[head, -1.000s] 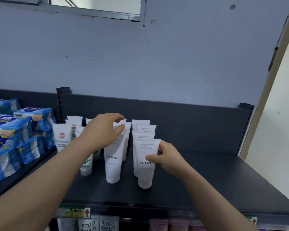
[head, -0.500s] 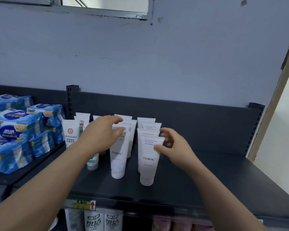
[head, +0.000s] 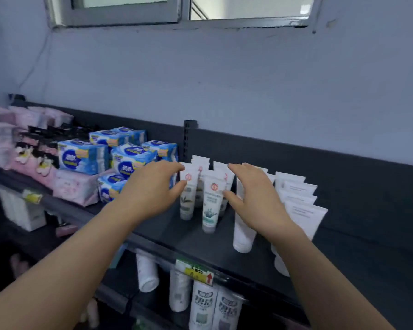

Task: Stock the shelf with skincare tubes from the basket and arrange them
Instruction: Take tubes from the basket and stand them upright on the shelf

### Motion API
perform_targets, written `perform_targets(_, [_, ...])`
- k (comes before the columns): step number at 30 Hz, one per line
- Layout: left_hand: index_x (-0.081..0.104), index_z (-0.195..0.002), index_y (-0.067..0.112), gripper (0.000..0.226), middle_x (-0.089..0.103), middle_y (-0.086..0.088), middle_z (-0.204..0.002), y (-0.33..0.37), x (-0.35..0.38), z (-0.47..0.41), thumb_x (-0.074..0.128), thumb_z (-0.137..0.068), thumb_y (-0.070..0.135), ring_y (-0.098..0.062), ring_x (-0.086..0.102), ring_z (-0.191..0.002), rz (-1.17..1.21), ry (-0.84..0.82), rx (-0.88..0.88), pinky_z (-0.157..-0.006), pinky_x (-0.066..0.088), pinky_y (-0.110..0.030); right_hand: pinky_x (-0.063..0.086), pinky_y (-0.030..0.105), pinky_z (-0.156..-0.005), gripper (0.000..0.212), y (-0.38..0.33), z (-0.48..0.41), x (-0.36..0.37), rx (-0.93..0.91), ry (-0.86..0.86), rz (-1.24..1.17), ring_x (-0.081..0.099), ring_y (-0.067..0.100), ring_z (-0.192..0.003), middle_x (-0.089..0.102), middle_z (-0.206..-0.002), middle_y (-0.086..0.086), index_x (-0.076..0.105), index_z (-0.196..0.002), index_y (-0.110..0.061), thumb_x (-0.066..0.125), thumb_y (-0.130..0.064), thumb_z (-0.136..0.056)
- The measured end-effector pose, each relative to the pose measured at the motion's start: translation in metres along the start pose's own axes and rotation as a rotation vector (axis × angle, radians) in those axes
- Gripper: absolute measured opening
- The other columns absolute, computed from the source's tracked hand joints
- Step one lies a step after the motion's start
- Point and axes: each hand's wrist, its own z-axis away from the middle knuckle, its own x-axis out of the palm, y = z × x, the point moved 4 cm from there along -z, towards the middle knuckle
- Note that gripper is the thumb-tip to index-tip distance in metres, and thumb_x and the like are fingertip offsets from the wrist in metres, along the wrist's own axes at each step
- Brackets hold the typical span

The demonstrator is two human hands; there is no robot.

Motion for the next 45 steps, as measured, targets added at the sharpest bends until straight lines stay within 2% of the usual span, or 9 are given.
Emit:
perform_targets(10, [0.06,-0.121,0.026,0.038,0.065,0.0,-0.119,-0.21,-0.071,0.117,0.055,-0.087,0.042,-0.025,0.06,-0.108,-0.192,-0.04,-0.397,-0.087,0.049,-0.038,0.031,0.046,-0.109,0.051,-0.184,-0.045,0.155,-0.32,-0.154,-0.201,0.048,0.036,-0.126,0.059,-0.129,0.016,0.056,-0.128,-0.005,0.064,-0.023,-0.081])
perform_targets(14, [0.059,-0.123,0.025,0.039,0.066,0.0,-0.117,-0.296,-0.099,0.177,0.056,-0.087,0.041,-0.024,0.06,-0.107,-0.251,-0.08,-0.541,-0.087,0.05,-0.039,0.038,0.045,-0.098,0.046,-0.272,-0.052,0.222,-0.403,-0.259,-0.269,0.054,0.04,-0.113,0.064,-0.115,0.018,0.06,-0.121,-0.002,0.062,-0.022,-0.08])
perform_targets(18, [0.061,-0.118,0.026,0.034,0.066,0.001,-0.114,-0.377,-0.111,0.24,0.056,-0.087,0.039,-0.024,0.059,-0.108,-0.265,-0.137,-0.687,-0.085,0.049,-0.036,0.028,0.039,-0.108,0.043,-0.352,-0.048,0.288,-0.442,-0.382,-0.353,0.044,0.033,-0.125,0.059,-0.126,0.012,0.055,-0.128,-0.01,0.062,-0.021,-0.087])
perform_targets(23, [0.058,-0.12,0.028,0.034,0.063,0.003,-0.119,-0.461,-0.101,0.311,0.052,-0.09,0.043,-0.023,0.059,-0.107,-0.242,-0.277,-0.848,-0.08,0.048,-0.035,0.033,0.038,-0.1,0.03,-0.418,-0.03,0.373,-0.427,-0.52,-0.386,0.049,0.031,-0.114,0.066,-0.111,0.012,0.061,-0.115,-0.005,0.061,-0.016,-0.088])
perform_targets(29, [0.057,-0.125,0.022,0.038,0.062,0.003,-0.123,-0.533,-0.046,0.386,0.053,-0.091,0.039,-0.02,0.058,-0.11,-0.133,-0.371,-0.982,-0.086,0.051,-0.037,0.037,0.044,-0.106,0.038,-0.44,0.005,0.488,-0.375,-0.737,-0.434,0.054,0.034,-0.115,0.066,-0.111,0.012,0.065,-0.114,-0.009,0.057,-0.028,-0.082])
perform_targets(33, [0.061,-0.117,0.019,0.033,0.066,-0.002,-0.11,-0.573,0.008,0.419,0.054,-0.09,0.035,-0.022,0.062,-0.098,-0.054,-0.448,-1.083,-0.08,0.053,-0.038,0.033,0.02,-0.092,0.031,-0.437,0.021,0.555,-0.312,-0.816,-0.455,0.055,0.027,-0.113,0.066,-0.116,0.012,0.066,-0.116,-0.006,0.066,-0.013,-0.086])
perform_targets(36, [0.063,-0.112,0.018,0.03,0.067,-0.003,-0.11,-0.601,0.054,0.437,0.055,-0.088,0.033,-0.024,0.062,-0.097,0.013,-0.469,-1.14,-0.081,0.053,-0.038,0.035,0.029,-0.101,0.04,-0.43,0.033,0.62,-0.273,-0.895,-0.401,0.052,0.027,-0.121,0.061,-0.127,0.012,0.059,-0.127,-0.007,0.063,-0.019,-0.089])
perform_targets(38, [0.062,-0.115,0.016,0.03,0.066,-0.004,-0.113,-0.618,0.09,0.447,0.058,-0.088,0.03,-0.024,0.062,-0.1,0.062,-0.488,-1.178,-0.082,0.052,-0.033,0.039,0.034,-0.099,0.04,-0.425,0.042,0.666,-0.258,-0.94,-0.41,0.055,0.031,-0.117,0.063,-0.122,0.015,0.06,-0.125,-0.005,0.064,-0.016,-0.087])
perform_targets(45, [0.059,-0.12,0.014,0.032,0.063,-0.004,-0.12,-0.673,0.219,0.479,0.059,-0.091,0.026,-0.025,0.058,-0.109,0.223,-0.593,-1.302,-0.082,0.044,-0.028,0.04,0.034,-0.095,0.039,-0.409,0.069,0.803,-0.259,-1.07,-0.34,0.054,0.03,-0.114,0.062,-0.122,0.016,0.057,-0.128,-0.006,0.057,-0.019,-0.091])
